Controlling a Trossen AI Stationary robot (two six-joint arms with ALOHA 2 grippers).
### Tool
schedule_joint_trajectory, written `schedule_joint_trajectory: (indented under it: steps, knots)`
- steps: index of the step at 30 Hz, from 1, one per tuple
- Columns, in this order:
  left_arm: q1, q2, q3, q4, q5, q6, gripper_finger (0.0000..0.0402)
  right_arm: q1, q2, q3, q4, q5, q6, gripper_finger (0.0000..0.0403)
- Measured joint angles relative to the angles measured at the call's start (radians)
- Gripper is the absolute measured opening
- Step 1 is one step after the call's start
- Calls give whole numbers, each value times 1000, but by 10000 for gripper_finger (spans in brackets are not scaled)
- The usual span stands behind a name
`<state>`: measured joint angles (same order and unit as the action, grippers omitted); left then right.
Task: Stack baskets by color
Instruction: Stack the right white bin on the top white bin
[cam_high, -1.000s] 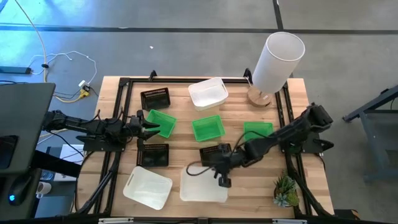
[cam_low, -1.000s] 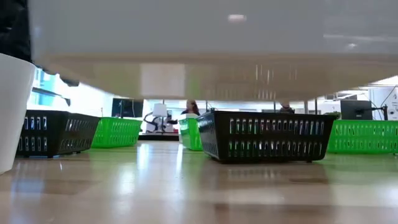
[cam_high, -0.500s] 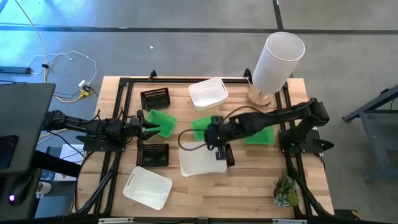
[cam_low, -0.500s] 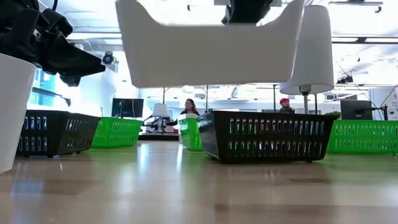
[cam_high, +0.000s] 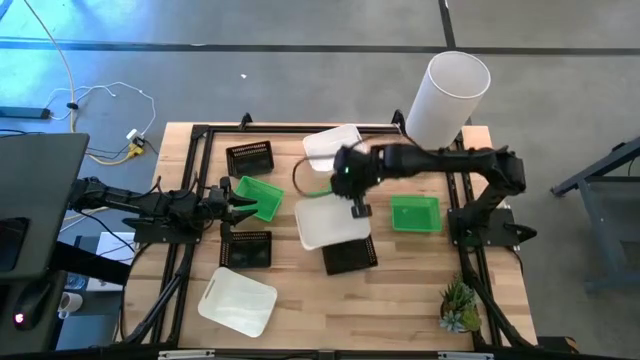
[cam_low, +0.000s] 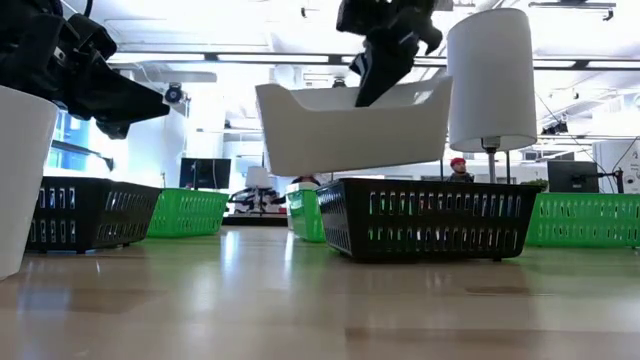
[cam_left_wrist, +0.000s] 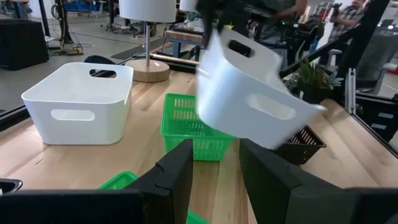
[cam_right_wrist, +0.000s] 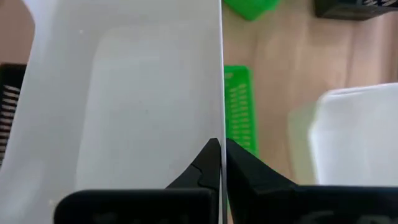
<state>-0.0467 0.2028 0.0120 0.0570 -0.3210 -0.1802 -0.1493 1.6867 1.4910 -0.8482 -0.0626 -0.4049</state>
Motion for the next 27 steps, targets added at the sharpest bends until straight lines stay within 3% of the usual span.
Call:
schedule_joint_trajectory:
  steps: [14,27]
  knots:
    - [0,0,0,0,0,5,119,-319,-15,0,200,-135,-300,0]
    - [0,0,0,0,-4,16,119,-454,-15,41,314,-176,-592,0]
